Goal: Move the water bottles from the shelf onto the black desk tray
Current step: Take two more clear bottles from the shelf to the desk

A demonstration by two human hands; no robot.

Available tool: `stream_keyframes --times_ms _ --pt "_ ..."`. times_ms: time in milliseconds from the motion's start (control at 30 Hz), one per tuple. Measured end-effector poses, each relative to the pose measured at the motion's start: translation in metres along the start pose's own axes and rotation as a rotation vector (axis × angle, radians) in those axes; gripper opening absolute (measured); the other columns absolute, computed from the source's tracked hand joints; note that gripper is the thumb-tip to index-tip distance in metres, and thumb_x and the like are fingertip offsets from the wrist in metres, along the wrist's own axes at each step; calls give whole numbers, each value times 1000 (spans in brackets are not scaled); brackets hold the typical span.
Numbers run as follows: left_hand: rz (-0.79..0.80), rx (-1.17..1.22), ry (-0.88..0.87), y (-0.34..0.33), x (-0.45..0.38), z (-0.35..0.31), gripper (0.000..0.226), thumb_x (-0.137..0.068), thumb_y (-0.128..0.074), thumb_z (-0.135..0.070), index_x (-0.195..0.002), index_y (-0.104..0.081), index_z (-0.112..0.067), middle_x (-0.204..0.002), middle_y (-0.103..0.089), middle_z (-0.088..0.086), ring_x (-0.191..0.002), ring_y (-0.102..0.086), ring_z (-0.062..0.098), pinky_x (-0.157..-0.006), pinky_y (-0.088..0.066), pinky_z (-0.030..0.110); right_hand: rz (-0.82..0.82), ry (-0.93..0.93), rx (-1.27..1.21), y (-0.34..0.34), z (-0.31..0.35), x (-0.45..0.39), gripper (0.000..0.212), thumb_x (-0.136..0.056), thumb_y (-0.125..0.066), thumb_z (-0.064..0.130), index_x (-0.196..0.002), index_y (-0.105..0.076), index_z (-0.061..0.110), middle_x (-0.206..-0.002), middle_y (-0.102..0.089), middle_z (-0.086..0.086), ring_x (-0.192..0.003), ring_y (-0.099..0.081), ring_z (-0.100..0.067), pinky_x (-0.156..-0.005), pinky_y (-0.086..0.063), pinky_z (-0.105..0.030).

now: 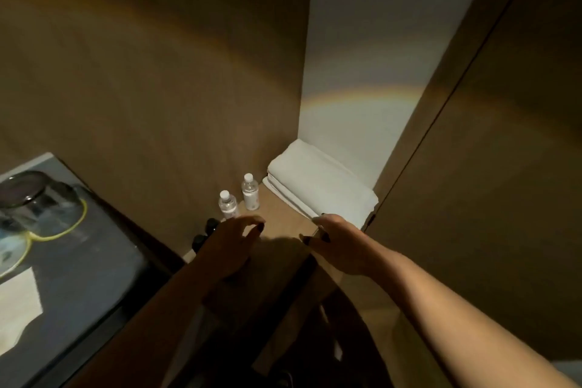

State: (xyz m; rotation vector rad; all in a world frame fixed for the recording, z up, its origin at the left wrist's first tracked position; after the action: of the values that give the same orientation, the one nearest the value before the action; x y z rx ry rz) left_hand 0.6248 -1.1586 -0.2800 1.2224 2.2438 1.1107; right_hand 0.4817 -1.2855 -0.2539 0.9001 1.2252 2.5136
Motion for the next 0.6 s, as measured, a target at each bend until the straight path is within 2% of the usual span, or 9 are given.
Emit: stream_keyframes --times_ms 67,167,267,367,500,600 --pt "38 17 96 -4 -19 12 25 -101 -43 -28 -119 -60 -23 -103 -62 -5 -75 -55 -1 -74 -47 23 51 33 0 10 -2 -21 52 -97 -46 41 -142 -38 16 -146 -40 -6 -132 -41 -22 -107 -34 -33" --pt "12 66 191 -10 -43 28 26 -100 -44 -29 -120 -59 -23 -118 -61 -1 -97 -60 11 -89 -49 33 101 102 41 26 -7 -56 49 -100 -43 32 -144 -33 14 -150 -33 -8 -137 -33 -22 -109 -27 -30" --pt "-110 127 266 -7 -65 37 18 -96 -53 -25 -111 -61 -29 -109 -65 -1 -92 -65 16 -79 -52 32 132 133 65 49 -14 -96 46 -98 -49 27 -141 -39 12 -146 -38 -8 -131 -41 -23 -101 -34 -29" --pt "-180 148 316 -9 -89 35 20 -94 -57 -22 -113 -61 -25 -107 -58 -7 -99 -62 16 -85 -48 29 177 175 79 72 -22 -133 41 -97 -51 26 -135 -45 11 -137 -49 -8 -121 -51 -21 -91 -38 -23" --pt "-216 206 478 -25 -118 42 29 -95 -55 -26 -123 -56 -21 -114 -59 3 -104 -62 24 -86 -45 30 261 228 118 88 -29 -180 45 -99 -46 30 -138 -42 9 -144 -43 -10 -129 -46 -23 -101 -36 -27" --pt "-237 237 564 -37 -133 51 34 -95 -55 -25 -128 -52 -18 -120 -58 3 -112 -57 20 -89 -41 26 341 260 128 83 -34 -208 43 -100 -43 29 -138 -43 9 -143 -45 -12 -127 -47 -25 -101 -37 -28"
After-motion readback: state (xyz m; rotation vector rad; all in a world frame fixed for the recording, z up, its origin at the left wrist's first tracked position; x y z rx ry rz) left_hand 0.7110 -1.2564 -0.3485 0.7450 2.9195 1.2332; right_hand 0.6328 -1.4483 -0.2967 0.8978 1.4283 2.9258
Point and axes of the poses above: each hand's wrist, its own x-axis away from the middle knuckle, its own y-axis out of the back of the hand, z = x × y, the point moved 8 cm from there along -x, towards the middle knuckle
